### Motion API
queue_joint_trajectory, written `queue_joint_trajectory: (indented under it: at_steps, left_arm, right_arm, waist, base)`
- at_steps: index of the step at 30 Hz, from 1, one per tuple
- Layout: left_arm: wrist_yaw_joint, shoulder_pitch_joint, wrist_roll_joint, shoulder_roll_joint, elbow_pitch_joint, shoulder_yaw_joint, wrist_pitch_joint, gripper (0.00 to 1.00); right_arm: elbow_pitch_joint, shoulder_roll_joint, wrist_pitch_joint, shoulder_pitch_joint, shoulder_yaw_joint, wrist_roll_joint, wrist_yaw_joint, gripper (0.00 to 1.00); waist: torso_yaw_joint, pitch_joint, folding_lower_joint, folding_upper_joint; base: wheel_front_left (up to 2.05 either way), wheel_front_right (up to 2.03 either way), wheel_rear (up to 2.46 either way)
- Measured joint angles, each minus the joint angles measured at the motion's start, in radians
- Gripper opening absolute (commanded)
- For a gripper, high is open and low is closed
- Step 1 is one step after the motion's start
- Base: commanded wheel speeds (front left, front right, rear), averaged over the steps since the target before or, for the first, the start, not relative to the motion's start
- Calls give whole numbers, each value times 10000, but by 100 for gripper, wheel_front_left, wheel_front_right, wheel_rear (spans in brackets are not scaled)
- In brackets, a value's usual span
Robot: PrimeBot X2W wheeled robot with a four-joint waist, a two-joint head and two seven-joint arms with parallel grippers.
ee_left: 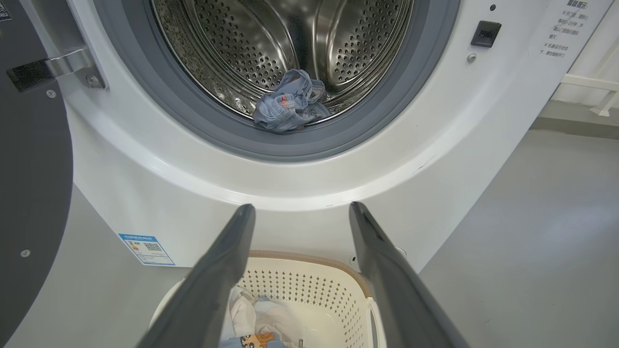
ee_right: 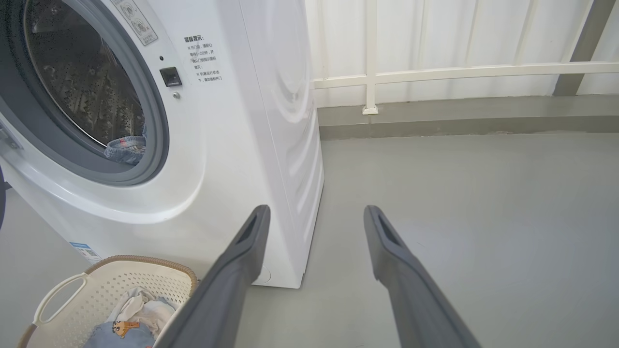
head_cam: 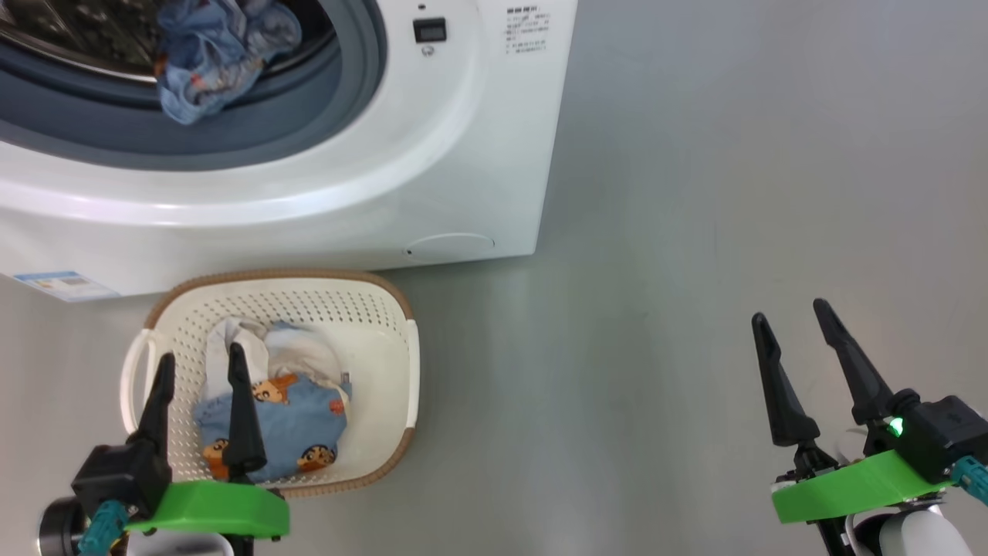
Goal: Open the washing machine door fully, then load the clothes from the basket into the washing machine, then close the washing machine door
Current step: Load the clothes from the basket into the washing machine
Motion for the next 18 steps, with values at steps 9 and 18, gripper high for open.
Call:
queue_joint_trajectory:
  at_steps: [9,18]
  left_arm:
    - [-13,192,-81,-4,12,-155,84,100]
    - [-13,308,-148,0,31,-282,186,100]
  right_arm:
    - [19,48,0,96,17,-82,0,100]
    - [-27,67,12,275,65,-111,-2,100]
  waist:
    - [87,-607,0,0]
    - [164,-510,1,0]
  base:
    - [0,0,0]
    - [0,0,0]
